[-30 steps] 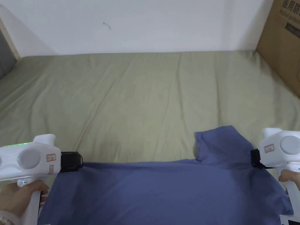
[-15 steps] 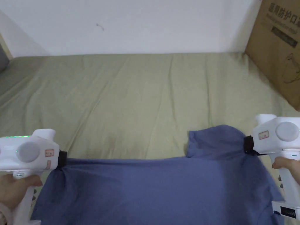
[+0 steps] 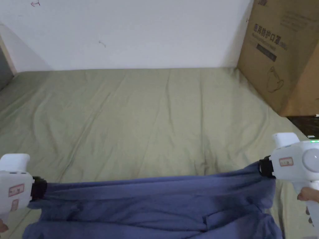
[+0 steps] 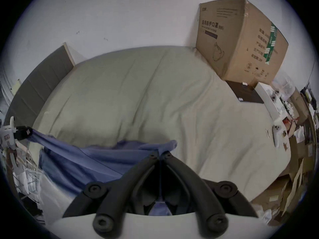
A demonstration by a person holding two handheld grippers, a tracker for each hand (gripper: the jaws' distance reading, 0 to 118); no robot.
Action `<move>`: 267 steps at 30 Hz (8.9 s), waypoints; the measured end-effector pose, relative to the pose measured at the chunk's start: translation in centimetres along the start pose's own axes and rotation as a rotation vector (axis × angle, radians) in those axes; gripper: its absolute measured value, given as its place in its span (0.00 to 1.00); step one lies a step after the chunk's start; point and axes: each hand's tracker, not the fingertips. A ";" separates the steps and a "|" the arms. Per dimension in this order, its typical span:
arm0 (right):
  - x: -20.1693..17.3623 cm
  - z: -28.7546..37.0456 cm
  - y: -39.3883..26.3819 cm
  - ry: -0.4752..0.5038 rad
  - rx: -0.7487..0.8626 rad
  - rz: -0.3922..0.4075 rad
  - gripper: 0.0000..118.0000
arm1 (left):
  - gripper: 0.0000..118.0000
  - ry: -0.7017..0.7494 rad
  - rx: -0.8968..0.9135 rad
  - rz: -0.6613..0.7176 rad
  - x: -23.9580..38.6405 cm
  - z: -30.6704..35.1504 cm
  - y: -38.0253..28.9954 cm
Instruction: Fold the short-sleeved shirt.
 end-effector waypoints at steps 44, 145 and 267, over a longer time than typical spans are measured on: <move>-19.6 -2.9 -7.6 0.229 0.071 0.009 0.00 | 0.92 -0.281 -0.015 0.542 -7.3 1.4 -11.5; -9.8 -2.2 -9.1 0.201 -0.003 -0.224 0.00 | 0.01 -0.534 -0.066 0.321 4.3 -0.7 -7.5; -13.0 0.9 -7.1 0.445 0.009 -0.124 0.00 | 0.02 -0.801 -0.156 0.313 9.7 -1.8 -5.6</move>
